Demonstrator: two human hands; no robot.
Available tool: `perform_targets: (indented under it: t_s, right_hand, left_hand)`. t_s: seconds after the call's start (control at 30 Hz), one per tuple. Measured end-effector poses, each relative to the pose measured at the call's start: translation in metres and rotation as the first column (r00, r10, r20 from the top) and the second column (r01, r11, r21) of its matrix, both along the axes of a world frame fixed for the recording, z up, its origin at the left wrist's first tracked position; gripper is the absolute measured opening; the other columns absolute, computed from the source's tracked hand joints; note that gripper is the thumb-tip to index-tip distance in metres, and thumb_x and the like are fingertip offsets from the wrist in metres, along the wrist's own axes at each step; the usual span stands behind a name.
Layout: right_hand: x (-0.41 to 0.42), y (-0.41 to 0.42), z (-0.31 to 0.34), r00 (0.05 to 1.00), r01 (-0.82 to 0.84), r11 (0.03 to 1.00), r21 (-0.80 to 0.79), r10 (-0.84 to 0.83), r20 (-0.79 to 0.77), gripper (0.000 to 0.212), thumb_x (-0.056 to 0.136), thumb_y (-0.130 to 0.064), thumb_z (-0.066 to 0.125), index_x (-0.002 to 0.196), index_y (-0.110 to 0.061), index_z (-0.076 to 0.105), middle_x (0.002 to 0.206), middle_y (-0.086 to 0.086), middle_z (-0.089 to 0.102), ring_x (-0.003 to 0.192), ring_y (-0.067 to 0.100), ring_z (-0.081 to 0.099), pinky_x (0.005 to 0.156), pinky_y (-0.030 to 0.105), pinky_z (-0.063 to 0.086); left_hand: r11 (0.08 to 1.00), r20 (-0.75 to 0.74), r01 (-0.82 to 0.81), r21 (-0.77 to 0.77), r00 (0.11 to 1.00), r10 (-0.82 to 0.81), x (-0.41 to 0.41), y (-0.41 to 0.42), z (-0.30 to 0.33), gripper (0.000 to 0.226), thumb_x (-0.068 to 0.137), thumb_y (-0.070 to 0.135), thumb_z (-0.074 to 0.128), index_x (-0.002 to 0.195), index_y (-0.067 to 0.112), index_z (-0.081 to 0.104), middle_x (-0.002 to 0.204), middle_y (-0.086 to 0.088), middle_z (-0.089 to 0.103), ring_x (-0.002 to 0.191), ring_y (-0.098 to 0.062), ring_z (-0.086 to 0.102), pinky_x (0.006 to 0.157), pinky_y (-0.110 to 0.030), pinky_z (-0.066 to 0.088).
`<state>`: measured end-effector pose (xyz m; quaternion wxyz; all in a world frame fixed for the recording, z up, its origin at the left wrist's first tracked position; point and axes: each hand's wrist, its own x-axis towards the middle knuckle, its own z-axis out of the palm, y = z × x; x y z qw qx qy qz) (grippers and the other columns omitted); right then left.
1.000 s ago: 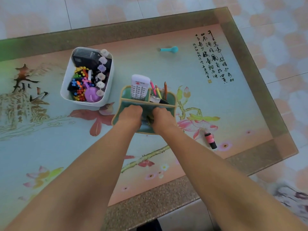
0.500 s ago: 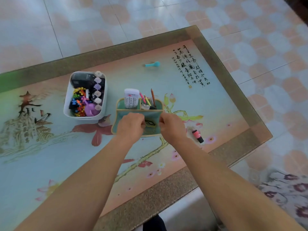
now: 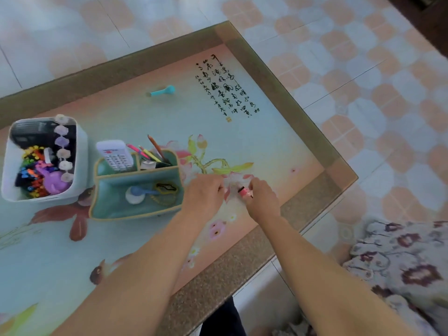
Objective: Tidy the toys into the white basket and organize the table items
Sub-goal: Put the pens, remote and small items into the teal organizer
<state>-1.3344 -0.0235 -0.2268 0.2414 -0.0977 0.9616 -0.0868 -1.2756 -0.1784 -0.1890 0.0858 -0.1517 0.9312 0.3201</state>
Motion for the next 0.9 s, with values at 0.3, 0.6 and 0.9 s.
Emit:
perform_targets:
  t_s: [0.3,0.6,0.9]
  right_hand:
    - [-0.026,0.002,-0.049,0.976,-0.157,0.987,-0.017,0.158,0.147,0.056,0.094,-0.023,0.053,0.138,0.000,0.029,0.132,0.016,0.044,0.119,0.032,0.047,0.088,0.039,0.044]
    - [-0.098,-0.051,0.009,0.983,0.013,0.871,-0.490,0.078,0.164,0.021,0.092,-0.034,0.050,0.098,-0.016,0.059,0.077,0.001,0.061,0.061,0.016,0.051,0.058,0.034,0.043]
    - [-0.073,-0.098,0.051,0.963,-0.182,0.824,-0.537,0.259,0.071,0.017,0.087,-0.033,0.060,0.088,-0.017,0.062,0.083,-0.001,0.061,0.072,0.016,0.057,0.063,0.032,0.048]
  left_hand:
    - [0.994,0.126,-0.106,0.007,0.987,0.104,-0.062,0.006,-0.033,0.017,0.088,0.023,0.054,0.074,0.013,0.058,0.083,-0.004,0.066,0.084,-0.027,0.061,0.074,-0.040,0.051]
    - [0.967,0.036,-0.250,-0.049,0.967,0.252,-0.093,-0.033,-0.004,0.015,0.088,0.025,0.054,0.083,0.014,0.064,0.084,-0.002,0.067,0.084,-0.024,0.060,0.067,-0.030,0.040]
    - [0.954,-0.077,-0.300,0.012,0.951,0.300,-0.034,-0.075,0.039,0.015,0.086,0.020,0.057,0.084,0.011,0.068,0.083,-0.004,0.071,0.077,-0.022,0.061,0.070,-0.032,0.046]
